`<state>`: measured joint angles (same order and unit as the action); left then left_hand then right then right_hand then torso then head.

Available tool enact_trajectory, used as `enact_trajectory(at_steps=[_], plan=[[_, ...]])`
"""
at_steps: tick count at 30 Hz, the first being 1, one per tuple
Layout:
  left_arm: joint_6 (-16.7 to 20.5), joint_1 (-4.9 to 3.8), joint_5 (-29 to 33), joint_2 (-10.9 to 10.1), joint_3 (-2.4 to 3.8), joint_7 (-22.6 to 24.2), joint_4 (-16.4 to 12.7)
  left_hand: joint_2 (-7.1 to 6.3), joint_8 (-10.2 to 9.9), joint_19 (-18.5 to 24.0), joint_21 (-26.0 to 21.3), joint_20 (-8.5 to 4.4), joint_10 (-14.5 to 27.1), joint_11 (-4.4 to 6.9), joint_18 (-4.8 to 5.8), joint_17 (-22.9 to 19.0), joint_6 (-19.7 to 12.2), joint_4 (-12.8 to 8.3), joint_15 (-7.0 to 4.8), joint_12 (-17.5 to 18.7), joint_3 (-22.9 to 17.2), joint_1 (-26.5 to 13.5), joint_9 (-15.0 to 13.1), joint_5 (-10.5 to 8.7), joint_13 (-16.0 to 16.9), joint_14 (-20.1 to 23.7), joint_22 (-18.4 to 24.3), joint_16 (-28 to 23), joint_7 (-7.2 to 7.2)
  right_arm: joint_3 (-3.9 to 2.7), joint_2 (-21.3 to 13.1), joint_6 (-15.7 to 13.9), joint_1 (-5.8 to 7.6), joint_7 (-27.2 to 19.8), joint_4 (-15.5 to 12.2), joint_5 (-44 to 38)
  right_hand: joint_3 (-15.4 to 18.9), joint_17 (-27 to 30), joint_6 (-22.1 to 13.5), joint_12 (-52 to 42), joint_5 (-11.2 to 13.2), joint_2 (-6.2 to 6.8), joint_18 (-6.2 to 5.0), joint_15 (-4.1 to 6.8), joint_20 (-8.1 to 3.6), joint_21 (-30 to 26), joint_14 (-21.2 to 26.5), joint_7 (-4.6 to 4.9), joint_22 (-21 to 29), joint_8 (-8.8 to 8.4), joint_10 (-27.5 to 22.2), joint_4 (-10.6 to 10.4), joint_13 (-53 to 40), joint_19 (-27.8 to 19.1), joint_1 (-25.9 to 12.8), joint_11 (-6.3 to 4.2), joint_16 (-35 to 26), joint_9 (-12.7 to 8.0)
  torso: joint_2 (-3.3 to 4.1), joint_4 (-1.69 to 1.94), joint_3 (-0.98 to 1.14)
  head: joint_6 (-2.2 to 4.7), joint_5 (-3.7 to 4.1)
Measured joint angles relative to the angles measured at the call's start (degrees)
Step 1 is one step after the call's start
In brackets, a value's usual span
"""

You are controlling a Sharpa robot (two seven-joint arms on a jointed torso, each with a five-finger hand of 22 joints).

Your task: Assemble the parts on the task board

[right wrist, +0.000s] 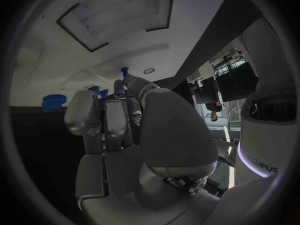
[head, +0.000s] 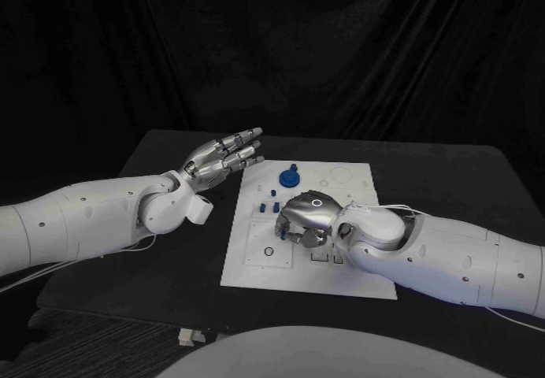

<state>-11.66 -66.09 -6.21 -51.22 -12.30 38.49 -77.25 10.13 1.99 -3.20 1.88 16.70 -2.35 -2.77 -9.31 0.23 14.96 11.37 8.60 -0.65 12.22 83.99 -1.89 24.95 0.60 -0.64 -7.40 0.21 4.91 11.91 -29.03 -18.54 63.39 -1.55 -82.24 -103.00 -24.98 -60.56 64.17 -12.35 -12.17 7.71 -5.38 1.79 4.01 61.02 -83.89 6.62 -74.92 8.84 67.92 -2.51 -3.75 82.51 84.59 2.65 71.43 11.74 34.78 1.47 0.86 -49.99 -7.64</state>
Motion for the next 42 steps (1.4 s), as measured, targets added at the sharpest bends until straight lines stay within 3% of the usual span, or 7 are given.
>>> enact_trajectory(at_steps=[14, 21, 26, 32, 34, 37, 42], plan=[[-0.2, 0.05, 0.0, 0.1, 0.0, -0.2, 0.1, 0.0, 0.0, 0.0, 0.0, 0.0, 0.0, 0.0, 0.0, 0.0, 0.0, 0.0, 0.0, 0.0, 0.0, 0.0, 0.0, 0.0, 0.0, 0.0, -0.1, 0.0, 0.0, -0.07, 0.1, 0.8, -0.41, 0.2, 0.2, -1.0, 0.0, 0.2, -0.2, 0.2, 0.0, 0.23, 0.0, 0.0, 0.0, 0.0, 0.0, 0.19, 0.0, -0.28, 0.2, 0.0, -0.1, 0.0, -0.2, 0.2, 0.0, 0.0, 0.01, 0.01, -0.01, 0.0, -0.05], [-0.3, 0.07, 0.0, 0.2, 0.0, -0.3, 0.2, 0.0, 0.2, 0.0, 0.0, 0.0, 0.0, 0.0, 0.0, 0.0, 0.4, 0.0, 0.0, 0.0, 0.0, 0.0, -0.1, 0.0, 0.0, 0.0, -0.3, 0.0, 0.01, -0.08, 0.0, 1.5, -0.48, 0.2, 0.4, -1.1, 0.2, 0.8, -4.2, 1.7, 0.5, 1.82, 0.0, -0.39, 0.51, -1.4, 0.1, 0.01, 0.0, -3.06, -1.4, -0.2, -0.1, -0.5, -1.8, 1.1, 0.0, -0.8, 0.01, 0.01, -0.01, 0.0, -0.08], [-0.3, 0.08, 0.0, 0.2, 0.0, -0.4, 0.2, 0.0, 0.2, 0.0, 0.0, 0.0, 0.0, 0.0, 0.01, 0.0, 0.4, 0.0, 0.21, 0.0, 0.0, 0.0, -0.1, 0.0, 0.0, 0.2, -0.3, 0.0, 0.01, 0.01, -0.4, 2.3, -0.61, 0.3, 0.4, -1.2, 1.6, 1.5, -9.5, 3.5, 1.9, 3.33, 0.0, -0.53, 0.61, -3.1, 0.2, -3.49, 0.0, -5.1, -5.5, -1.6, 0.0, -1.0, -4.3, 1.86, -0.6, -2.0, 0.01, 0.01, 0.0, 0.0, -0.1], [-0.4, 0.1, 0.0, 0.1, 0.0, -0.4, 0.3, 0.0, 0.2, 0.0, 0.0, 0.0, 0.0, 0.0, 0.0, 0.0, 0.4, 0.0, 0.21, 0.0, 0.0, 0.0, -0.1, 0.0, 0.0, 0.2, -0.3, 0.0, 0.01, -0.09, -1.3, 2.4, -0.61, 0.5, 0.1, -1.3, 8.4, 2.9, -18.0, 4.3, 3.5, 2.92, 0.0, -0.51, 0.62, -5.8, 1.3, -7.02, 0.0, -5.14, -13.7, -2.5, -0.4, -1.9, -5.1, 2.69, -1.6, -4.7, 0.01, 0.01, 0.0, 0.0, -0.13], [-0.4, 0.1, 0.0, 0.1, 0.0, -0.4, 0.3, 0.0, 0.2, 0.0, 0.0, 0.0, 0.0, 0.0, 0.01, 0.0, 0.4, -0.1, 0.21, 0.0, -0.1, 0.0, -0.1, 0.0, 0.0, 0.2, -0.3, 0.0, 0.01, -0.11, -1.8, 2.3, -0.59, 0.6, -0.3, -1.3, 12.8, 3.3, -25.6, 3.4, 5.0, 2.34, 0.0, -0.62, 0.71, -6.7, 1.7, -8.29, 0.0, -5.41, -16.7, -4.6, -0.5, -2.0, -4.2, 2.87, -1.7, -6.6, 0.01, 0.01, 0.0, 0.0, -0.14], [-0.4, 0.11, 0.0, 0.1, 0.0, -0.5, 0.3, 0.0, 0.2, 0.0, 0.0, 0.0, 0.0, 0.0, 0.01, 0.0, 0.4, -0.2, 0.21, 0.0, -0.2, 0.0, -0.1, 0.0, 0.0, 0.2, -0.3, 0.0, 0.01, -0.02, -2.8, 1.8, -0.5, 0.6, -1.2, -1.3, 16.0, 3.6, -31.1, 2.3, 5.4, 3.06, 0.0, -0.69, 0.91, -7.6, 1.8, -9.36, 0.0, -5.48, -19.4, -8.0, -0.5, -2.2, -1.8, 2.92, -1.7, -8.1, 0.01, 0.02, 0.0, 0.0, -0.14], [-0.4, 0.11, 0.0, 0.0, 0.0, -0.6, 0.3, 0.0, 0.2, 0.0, 0.0, 0.0, 0.0, 0.0, 0.0, 0.0, 0.6, -0.2, 0.21, 0.0, -0.1, 0.0, -0.1, 0.0, 0.0, 0.2, -0.3, 0.0, 0.17, 0.11, -5.2, -0.3, 1.3, 0.6, -3.4, -1.3, 16.9, 3.6, -33.0, 1.2, 5.4, 3.34, -0.01, -0.77, 0.91, -7.8, 1.9, -10.22, 0.0, -5.48, -21.7, -11.7, -0.3, -2.2, 0.1, 3.03, -1.7, -8.6, -0.01, 0.02, 0.0, 0.0, -0.16]])
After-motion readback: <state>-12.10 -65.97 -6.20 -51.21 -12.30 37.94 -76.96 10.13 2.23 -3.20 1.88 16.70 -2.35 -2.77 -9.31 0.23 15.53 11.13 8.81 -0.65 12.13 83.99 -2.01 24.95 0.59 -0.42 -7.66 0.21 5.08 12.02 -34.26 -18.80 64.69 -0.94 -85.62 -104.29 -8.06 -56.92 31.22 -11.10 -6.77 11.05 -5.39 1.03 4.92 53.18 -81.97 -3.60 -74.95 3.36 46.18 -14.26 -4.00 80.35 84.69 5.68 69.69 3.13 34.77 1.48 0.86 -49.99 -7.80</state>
